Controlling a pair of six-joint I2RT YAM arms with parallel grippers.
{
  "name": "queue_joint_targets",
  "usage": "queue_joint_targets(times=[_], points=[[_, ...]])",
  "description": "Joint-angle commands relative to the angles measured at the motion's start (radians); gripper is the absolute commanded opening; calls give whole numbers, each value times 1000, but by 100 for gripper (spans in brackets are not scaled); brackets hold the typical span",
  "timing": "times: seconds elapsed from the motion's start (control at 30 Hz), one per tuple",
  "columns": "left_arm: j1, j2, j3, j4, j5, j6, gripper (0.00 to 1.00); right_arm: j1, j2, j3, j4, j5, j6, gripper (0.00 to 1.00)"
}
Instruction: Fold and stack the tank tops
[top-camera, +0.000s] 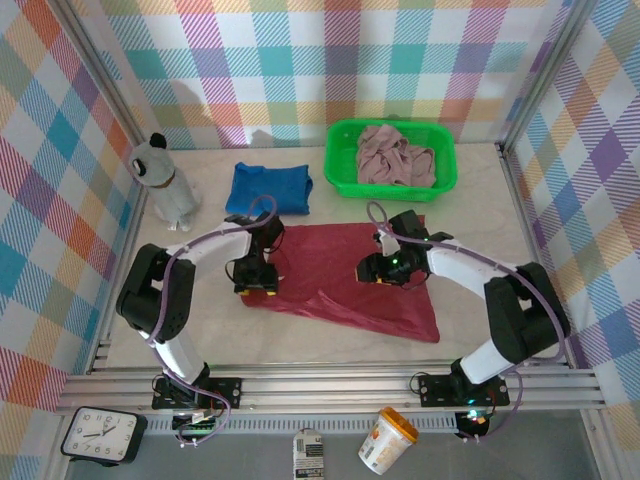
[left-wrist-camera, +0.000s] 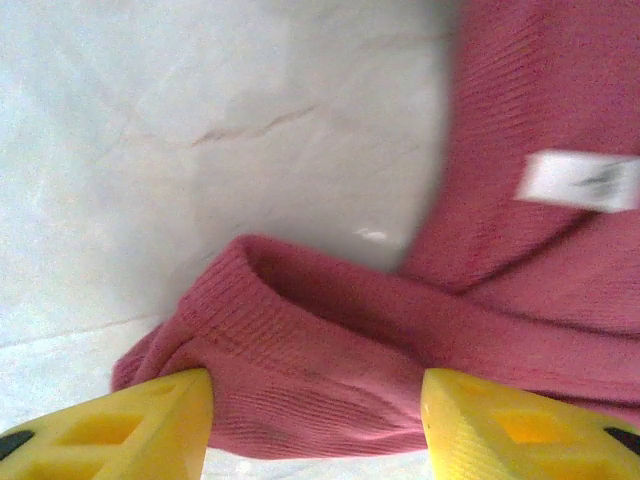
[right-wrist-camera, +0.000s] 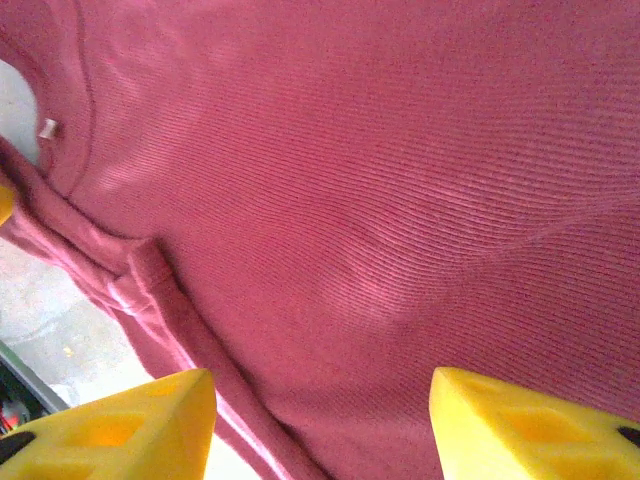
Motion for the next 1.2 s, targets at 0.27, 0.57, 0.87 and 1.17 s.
queue_joint_targets(times=[0.27,0.57,0.87,1.17], points=[[106,-101,-148,-4,-28,-83,49,60,137,27,-30,27,-37,57],[232,-265,-233,-26,-57,-105,50,82,104,59,-56,18,-106,59],[252,-252,-130,-8,66,-92,57,97,-48,50,-99,90,-238,61],[238,-176,-127,27,107,-94,57,133,-86,91,-185,182,-375,62]])
